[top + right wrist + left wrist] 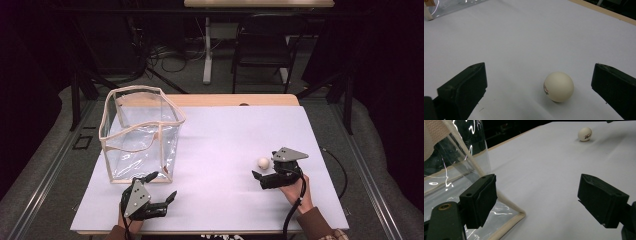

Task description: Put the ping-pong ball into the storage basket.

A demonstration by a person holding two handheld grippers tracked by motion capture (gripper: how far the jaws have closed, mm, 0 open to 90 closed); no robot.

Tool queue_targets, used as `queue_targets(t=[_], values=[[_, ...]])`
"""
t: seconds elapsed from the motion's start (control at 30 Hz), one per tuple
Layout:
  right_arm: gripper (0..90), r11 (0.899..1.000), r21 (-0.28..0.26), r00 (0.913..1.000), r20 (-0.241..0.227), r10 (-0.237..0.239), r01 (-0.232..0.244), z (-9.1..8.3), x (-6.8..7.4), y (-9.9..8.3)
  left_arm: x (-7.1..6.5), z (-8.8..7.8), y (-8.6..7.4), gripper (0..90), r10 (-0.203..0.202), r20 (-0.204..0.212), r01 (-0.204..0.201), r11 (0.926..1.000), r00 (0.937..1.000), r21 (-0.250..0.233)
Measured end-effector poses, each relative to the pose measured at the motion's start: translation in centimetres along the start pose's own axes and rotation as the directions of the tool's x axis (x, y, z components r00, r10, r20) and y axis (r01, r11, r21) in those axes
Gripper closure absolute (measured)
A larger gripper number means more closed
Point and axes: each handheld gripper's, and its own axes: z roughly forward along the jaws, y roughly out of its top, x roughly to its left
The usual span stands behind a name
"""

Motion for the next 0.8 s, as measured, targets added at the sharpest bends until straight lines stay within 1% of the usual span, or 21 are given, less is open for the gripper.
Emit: queue_targets(t=[0.07,0.3,0.53,0.8], values=[[0.0,1.0,0.012,1.0,-0.003,-0.003,0.003,0.3,-0.1,0.2,0.0,0.0,0.0,15.8,0.0,0.0,0.0,1.0,1.0,-0.001],[0.0,1.0,0.026,1.0,-0.009,-0.003,0.003,0.8,-0.3,0.3,0.0,0.0,0.0,15.7,0.002,0.002,-0.002,1.0,1.0,0.001],[0.0,0.999,0.051,0.9999,-0.013,0.011,-0.01,1.5,-0.9,0.3,0.0,0.0,0.0,15.7,0.005,0.001,-0.005,1.0,1.0,0.001],[0.0,0.998,0.065,0.9996,-0.018,0.023,-0.022,2.0,-1.4,0.3,0.0,0.0,0.0,15.7,0.005,0.004,-0.005,1.0,1.0,0.003]])
